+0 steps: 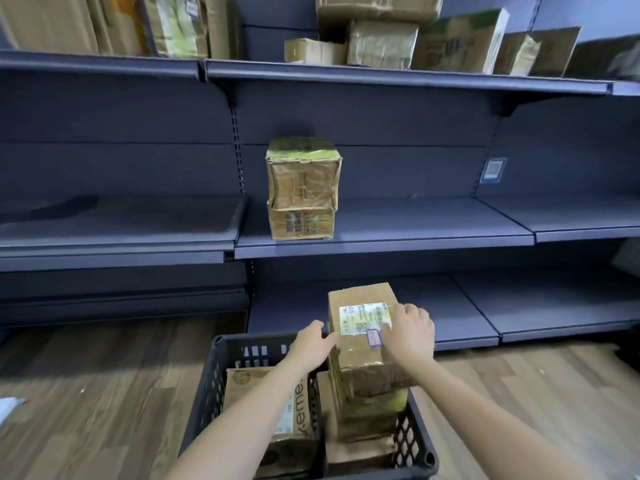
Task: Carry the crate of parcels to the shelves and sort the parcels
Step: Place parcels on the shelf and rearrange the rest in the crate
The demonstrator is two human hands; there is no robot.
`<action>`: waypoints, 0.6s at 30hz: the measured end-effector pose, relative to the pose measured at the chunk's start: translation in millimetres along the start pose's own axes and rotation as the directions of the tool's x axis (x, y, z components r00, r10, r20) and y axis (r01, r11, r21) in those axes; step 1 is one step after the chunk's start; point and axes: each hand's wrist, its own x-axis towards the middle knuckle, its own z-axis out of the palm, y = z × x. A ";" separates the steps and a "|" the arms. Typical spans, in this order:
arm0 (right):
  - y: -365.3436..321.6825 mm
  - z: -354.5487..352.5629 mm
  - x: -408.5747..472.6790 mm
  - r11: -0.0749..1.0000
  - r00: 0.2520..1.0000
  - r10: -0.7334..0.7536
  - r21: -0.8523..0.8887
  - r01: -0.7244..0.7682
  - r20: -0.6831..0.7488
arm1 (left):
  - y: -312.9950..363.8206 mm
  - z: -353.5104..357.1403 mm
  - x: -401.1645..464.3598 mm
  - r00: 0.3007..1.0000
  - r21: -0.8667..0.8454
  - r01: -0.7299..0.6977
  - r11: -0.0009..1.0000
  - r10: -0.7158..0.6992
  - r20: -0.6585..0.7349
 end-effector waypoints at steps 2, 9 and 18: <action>10.8 2.2 1.4 0.993 0.996 0.069 0.092 -0.075 0.064 | 3.6 7.2 5.4 1.000 -0.009 0.017 1.000 -0.017 0.015; 35.2 10.8 8.2 0.803 0.943 0.135 0.525 -0.283 0.303 | 10.3 28.5 14.8 0.997 -0.020 0.047 0.999 -0.045 0.066; 59.2 11.2 0.3 0.405 0.906 0.014 0.826 -0.393 0.424 | 11.1 36.4 19.4 0.995 -0.202 0.071 0.977 -0.055 0.083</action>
